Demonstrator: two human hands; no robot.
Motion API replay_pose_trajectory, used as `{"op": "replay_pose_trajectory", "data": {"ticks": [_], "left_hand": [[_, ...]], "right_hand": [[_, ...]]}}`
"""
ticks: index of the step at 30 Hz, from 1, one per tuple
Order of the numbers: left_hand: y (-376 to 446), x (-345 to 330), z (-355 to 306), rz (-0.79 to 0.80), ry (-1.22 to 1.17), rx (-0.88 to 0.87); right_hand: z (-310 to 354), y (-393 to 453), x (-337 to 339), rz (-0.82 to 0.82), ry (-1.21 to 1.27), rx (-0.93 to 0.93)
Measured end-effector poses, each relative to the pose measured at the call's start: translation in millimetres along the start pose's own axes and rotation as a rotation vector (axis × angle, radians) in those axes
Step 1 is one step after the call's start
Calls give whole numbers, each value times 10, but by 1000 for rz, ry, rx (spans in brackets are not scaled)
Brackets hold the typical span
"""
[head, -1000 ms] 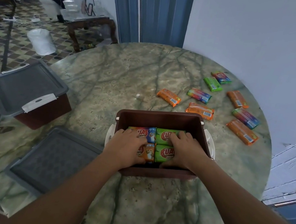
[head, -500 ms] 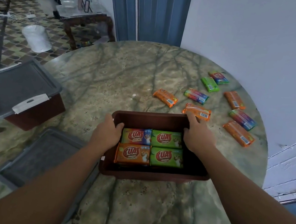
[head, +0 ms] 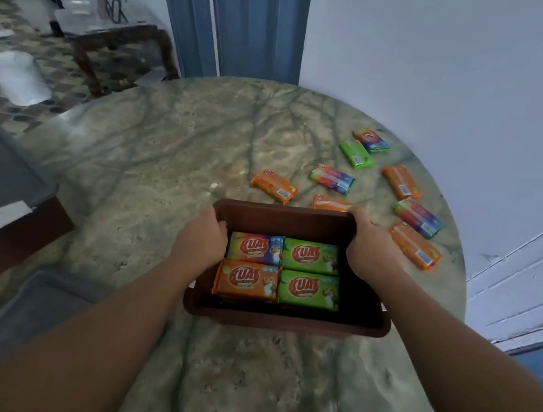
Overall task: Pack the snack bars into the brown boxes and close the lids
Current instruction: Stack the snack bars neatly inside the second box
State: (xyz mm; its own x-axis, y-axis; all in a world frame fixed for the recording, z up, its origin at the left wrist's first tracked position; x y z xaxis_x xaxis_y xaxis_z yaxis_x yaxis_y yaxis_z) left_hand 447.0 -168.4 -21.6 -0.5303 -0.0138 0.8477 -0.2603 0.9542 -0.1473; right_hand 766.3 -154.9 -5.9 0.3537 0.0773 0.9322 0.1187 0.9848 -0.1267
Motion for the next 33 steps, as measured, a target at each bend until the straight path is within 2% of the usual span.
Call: {"op": "replay_pose_trajectory", "data": {"ticks": [6,12,15,17,18,21,25,29,33], "left_hand": [[276,-90,-317,10,20,-41],[317,-100,-329,-15,85,-58],[281,42,-509,-175,273,-213],[235,151,-786,-313,281,-384],[247,172,-932,-333,238,-450],[468,134,-1330,-247,131,-537],[902,23,-1587,-91,107,-514],[1353,-285,-1598,115,264,-437],[1655,-688,-1458,281,474,-412]], "right_hand": [[-173,124,95,-32,-58,-75],[-163,128,101,-19,-57,-117],[-105,131,189,-38,5,-100],[-20,214,260,-59,45,-57],[46,293,275,-48,60,-18],[229,615,260,22,73,96],[347,1078,205,140,36,155],[358,1425,-28,347,-204,196],[273,1672,-369,436,-302,199]]}}
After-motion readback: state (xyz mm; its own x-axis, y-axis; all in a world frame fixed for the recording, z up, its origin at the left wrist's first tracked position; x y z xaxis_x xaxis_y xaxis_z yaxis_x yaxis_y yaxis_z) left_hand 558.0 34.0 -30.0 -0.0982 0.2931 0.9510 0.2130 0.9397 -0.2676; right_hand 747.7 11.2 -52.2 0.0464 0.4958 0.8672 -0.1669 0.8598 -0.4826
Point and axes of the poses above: each hand's wrist, its own y-axis towards the middle knuckle, its own x-axis out of the back of the hand, z = x × y, the point moved 9 cm from there along y, towards the middle knuckle, and after that the axes turned 2 degrees about -y, right-handed, at the moved point
